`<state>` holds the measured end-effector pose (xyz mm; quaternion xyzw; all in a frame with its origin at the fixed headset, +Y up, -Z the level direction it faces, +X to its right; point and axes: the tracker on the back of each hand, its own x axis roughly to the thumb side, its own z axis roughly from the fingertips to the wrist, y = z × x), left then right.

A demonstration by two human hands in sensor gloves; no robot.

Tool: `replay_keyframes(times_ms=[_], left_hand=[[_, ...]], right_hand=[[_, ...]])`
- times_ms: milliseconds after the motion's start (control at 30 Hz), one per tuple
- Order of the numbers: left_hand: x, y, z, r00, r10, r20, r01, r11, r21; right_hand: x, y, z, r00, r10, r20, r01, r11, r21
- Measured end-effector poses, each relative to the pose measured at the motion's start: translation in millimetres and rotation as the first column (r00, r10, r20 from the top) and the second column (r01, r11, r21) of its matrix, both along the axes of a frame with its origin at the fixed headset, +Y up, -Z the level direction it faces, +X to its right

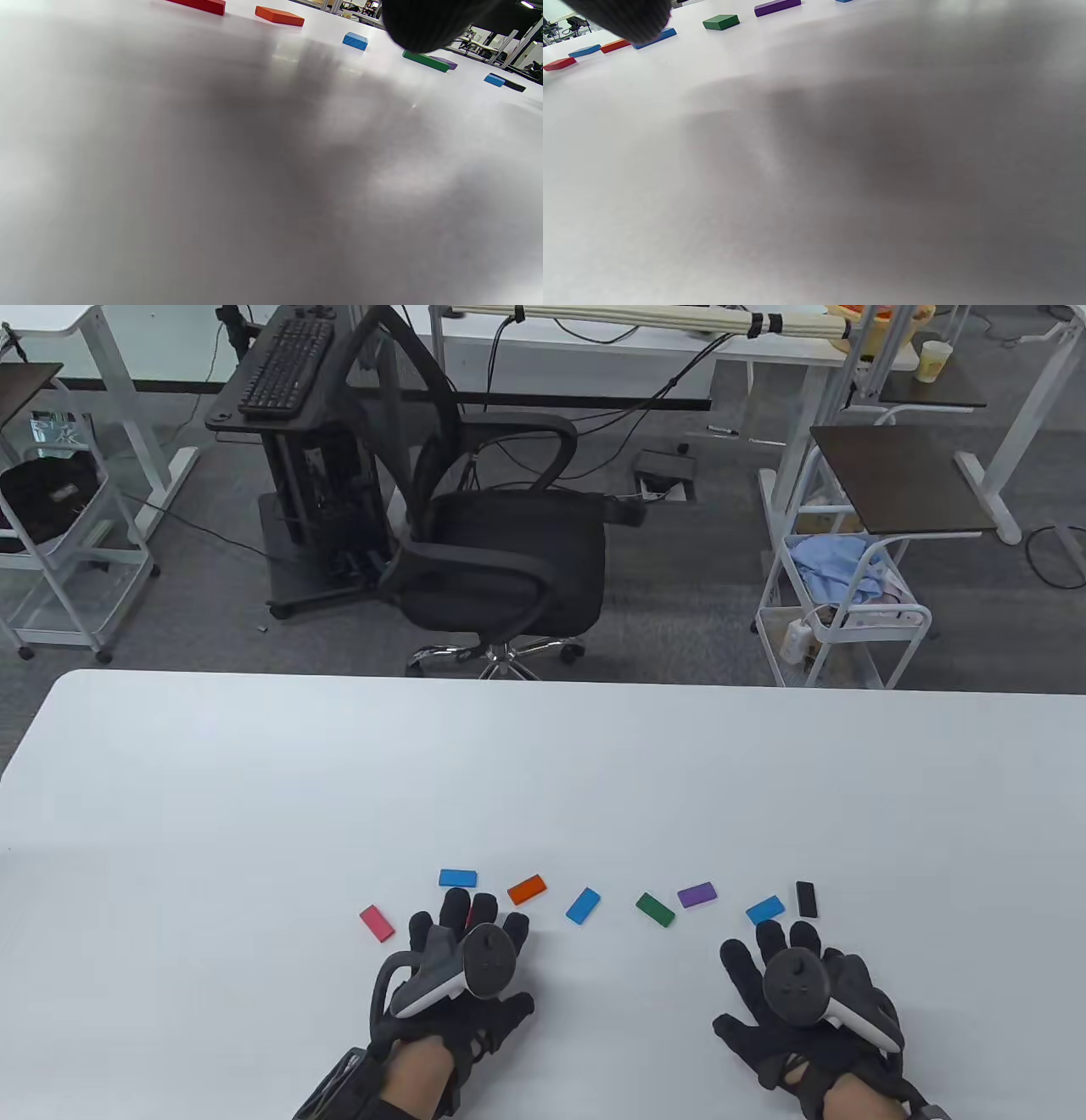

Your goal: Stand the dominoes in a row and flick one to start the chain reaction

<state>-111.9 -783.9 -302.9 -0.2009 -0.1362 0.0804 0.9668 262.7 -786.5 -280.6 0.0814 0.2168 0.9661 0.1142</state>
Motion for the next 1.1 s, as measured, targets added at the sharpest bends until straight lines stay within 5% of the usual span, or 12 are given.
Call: replay_keyframes(times_ms=[767, 1100], left_hand=[[-6.4, -0.1, -0.4, 1.0, 0.011, -0.007, -0.011, 1.0, -0.01], [-6.3, 0.4, -1.2, 1.0, 0.031, 0.003, -0.031, 0.999, -0.008]], right_hand=[[-5.0, 0.6, 5.0, 1.0, 0.025, 0.016, -0.024, 0.999, -0.029], [-20.0, 19.9, 5.6, 0.996, 0.078, -0.031, -0.078, 0.997, -0.015]])
